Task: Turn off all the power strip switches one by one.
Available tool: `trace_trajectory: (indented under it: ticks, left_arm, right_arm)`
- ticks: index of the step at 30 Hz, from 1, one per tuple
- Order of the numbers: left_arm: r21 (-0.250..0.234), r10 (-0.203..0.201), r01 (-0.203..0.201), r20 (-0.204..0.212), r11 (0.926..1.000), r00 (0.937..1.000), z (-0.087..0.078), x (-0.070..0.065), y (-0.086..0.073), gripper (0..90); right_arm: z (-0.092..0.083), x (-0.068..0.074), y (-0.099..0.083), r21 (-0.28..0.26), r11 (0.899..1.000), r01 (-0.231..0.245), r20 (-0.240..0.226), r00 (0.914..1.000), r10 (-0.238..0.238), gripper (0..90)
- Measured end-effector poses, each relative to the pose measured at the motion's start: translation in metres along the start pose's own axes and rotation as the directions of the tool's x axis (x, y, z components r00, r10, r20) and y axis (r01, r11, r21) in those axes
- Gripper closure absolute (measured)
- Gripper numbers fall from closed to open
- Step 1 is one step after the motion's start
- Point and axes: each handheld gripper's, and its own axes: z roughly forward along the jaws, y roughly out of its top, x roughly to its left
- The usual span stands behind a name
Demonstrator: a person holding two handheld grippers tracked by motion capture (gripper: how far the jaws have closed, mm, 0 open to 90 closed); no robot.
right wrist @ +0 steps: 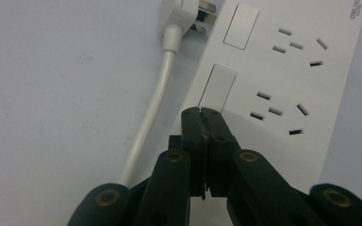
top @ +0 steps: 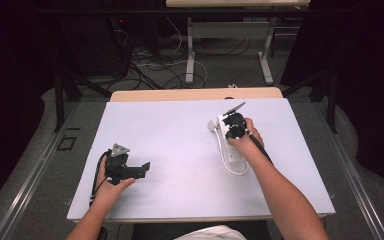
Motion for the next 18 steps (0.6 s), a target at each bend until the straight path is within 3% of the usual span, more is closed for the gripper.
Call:
trace_trajectory:
  ticks: [7,18]
  left_arm:
    - [0.000,0.001,-0.001,0.001,1.0000,1.0000,0.0001,-0.0003,0.0000,0.3]
    - [0.000,0.002,-0.002,-0.002,1.0000,1.0000,-0.0001,-0.0001,0.0000,0.3]
  right_arm:
    - [0.0008,-0.0020,-0.0012,-0.009,1.000,0.011,-0.021,0.9997,-0.012,90.0]
    - [0.0022,-0.0005,-0.0015,-0.008,1.000,0.013,0.000,0.9999,-0.013,90.0]
